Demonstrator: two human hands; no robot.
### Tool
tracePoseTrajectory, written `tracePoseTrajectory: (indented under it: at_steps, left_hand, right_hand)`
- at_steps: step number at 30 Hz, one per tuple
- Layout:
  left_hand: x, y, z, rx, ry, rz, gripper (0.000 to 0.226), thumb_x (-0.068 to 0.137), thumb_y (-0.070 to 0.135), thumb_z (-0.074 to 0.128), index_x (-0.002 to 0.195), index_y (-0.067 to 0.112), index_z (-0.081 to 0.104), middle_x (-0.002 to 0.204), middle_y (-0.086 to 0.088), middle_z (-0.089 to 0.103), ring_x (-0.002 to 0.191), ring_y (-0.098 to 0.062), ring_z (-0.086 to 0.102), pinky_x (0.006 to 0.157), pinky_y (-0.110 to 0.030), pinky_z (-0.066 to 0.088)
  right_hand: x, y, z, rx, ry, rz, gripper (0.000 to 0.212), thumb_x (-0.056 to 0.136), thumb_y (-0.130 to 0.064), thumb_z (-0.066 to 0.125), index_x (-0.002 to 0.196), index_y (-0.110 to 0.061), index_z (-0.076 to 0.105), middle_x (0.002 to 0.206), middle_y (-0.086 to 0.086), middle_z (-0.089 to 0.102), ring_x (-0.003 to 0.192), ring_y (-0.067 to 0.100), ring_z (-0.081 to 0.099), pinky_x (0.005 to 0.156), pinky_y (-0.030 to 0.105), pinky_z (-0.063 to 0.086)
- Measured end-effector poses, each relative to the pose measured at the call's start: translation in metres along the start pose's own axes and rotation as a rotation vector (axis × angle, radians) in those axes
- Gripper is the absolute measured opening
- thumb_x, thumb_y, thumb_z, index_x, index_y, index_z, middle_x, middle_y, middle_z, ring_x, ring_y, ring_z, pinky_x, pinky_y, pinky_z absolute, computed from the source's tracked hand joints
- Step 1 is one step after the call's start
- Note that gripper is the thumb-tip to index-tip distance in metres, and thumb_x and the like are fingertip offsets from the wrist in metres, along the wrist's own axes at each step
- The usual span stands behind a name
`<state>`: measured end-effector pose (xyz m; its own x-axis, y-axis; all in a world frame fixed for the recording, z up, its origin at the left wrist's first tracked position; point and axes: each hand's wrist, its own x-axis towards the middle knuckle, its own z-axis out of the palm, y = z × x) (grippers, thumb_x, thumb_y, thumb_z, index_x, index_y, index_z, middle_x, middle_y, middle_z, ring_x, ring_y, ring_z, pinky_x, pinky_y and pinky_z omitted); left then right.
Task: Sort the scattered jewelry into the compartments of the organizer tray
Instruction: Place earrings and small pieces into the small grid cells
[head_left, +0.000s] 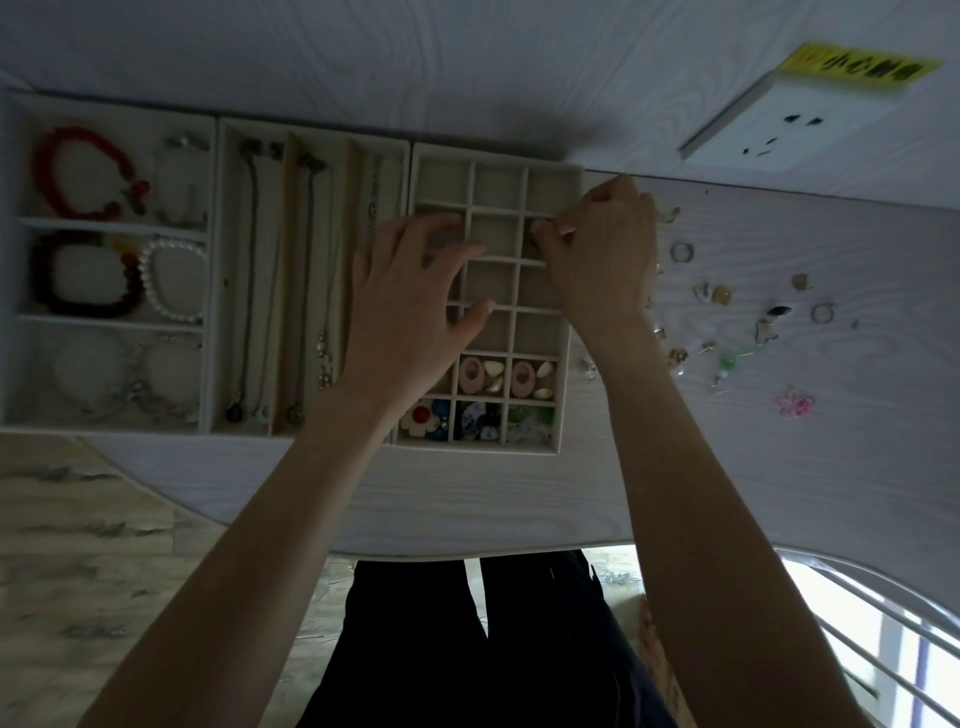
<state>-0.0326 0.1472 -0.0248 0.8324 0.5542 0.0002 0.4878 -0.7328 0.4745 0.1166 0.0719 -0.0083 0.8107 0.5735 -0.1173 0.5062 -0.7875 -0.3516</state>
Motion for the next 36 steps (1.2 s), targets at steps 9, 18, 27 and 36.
tracePoseTrajectory:
  at_steps: [9,18,27,36]
  left_hand:
    - [0.0,0.001,-0.001,-0.003,0.001,-0.007,0.047,0.081,0.045,0.056,0.119,0.019,0.062,0.13,-0.008,0.053,0.125,-0.031,0.042,0.097,-0.045,0.035]
    - [0.0,0.003,-0.002,-0.013,-0.006,-0.022,0.048,0.081,0.044,0.057,0.122,0.019,0.061,0.131,-0.007,0.053,0.126,-0.031,0.04,0.099,-0.045,0.034]
    - [-0.001,0.003,0.0,-0.004,0.006,-0.018,0.047,0.082,0.042,0.058,0.122,0.019,0.061,0.131,-0.008,0.053,0.125,-0.031,0.041,0.098,-0.046,0.034]
    - [-0.005,0.037,0.009,0.014,0.08,0.162,0.041,0.084,0.035,0.058,0.122,0.019,0.059,0.126,-0.001,0.058,0.119,-0.022,0.047,0.102,-0.035,0.024]
  right_hand:
    - [-0.011,0.015,-0.003,-0.005,0.117,-0.161,0.035,0.089,-0.025,0.047,0.074,-0.012,0.076,0.115,0.005,0.059,0.105,0.028,0.045,0.085,0.028,0.028]
    - [-0.009,0.017,0.001,0.122,0.02,-0.054,0.048,0.088,-0.033,0.031,0.085,-0.021,0.077,0.129,-0.001,0.049,0.113,0.02,0.035,0.087,0.025,0.023]
    - [-0.009,0.016,0.005,0.213,-0.031,0.015,0.047,0.084,-0.036,0.031,0.09,-0.024,0.077,0.134,-0.006,0.047,0.111,0.013,0.031,0.08,0.02,0.017]
    - [-0.048,0.034,-0.017,0.301,0.118,-0.04,0.032,0.094,-0.03,0.043,0.097,-0.019,0.073,0.127,0.003,0.05,0.11,0.018,0.044,0.092,0.033,0.036]
